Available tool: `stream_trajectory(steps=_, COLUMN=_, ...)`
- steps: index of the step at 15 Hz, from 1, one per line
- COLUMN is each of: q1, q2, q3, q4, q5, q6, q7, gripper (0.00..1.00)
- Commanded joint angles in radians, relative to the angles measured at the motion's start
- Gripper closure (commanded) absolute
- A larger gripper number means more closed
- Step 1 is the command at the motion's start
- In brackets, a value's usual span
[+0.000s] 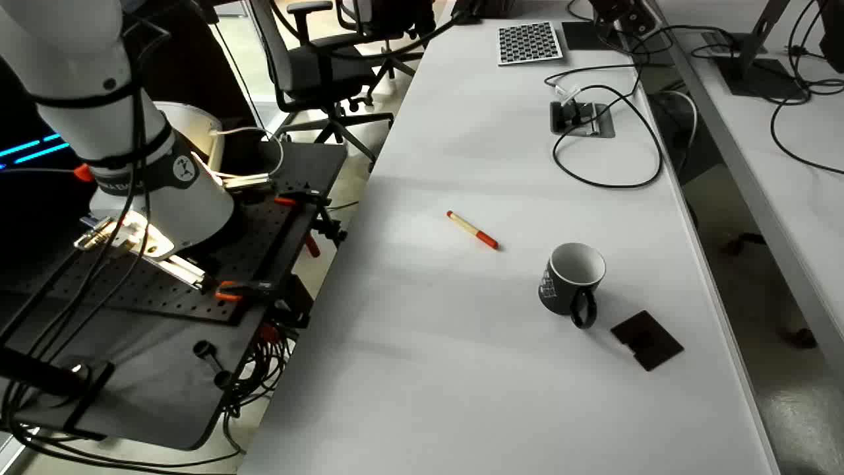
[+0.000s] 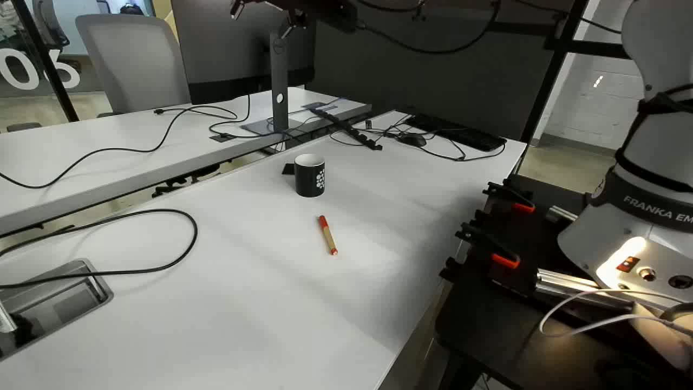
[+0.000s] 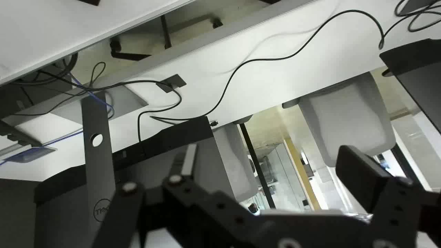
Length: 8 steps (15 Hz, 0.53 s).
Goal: Place the small baseball bat inside the black mug
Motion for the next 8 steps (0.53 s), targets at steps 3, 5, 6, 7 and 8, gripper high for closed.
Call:
stream_trajectory(steps=3, q1=0.000, q2=0.000, q3=0.001, q4=0.000, q5=0.000, q6=0.000, q7=0.000, gripper=0.00)
stream_trajectory(steps=5, q1=0.000, q2=0.000, q3=0.003, q4=0.000, q5=0.000, q6=0.000, q7=0.000, gripper=0.00)
stream_trajectory(steps=6, q1=0.000, q2=0.000, q3=0.004, q4=0.000, q5=0.000, q6=0.000, q7=0.000, gripper=0.00)
stream_trajectory(steps=7, q1=0.000, q2=0.000, q3=0.004, q4=0.000, q5=0.000, q6=0.000, q7=0.000, gripper=0.00)
stream_trajectory(steps=8, q1=0.000, q2=0.000, q3=0.004, q4=0.000, q5=0.000, q6=0.000, q7=0.000, gripper=0.00)
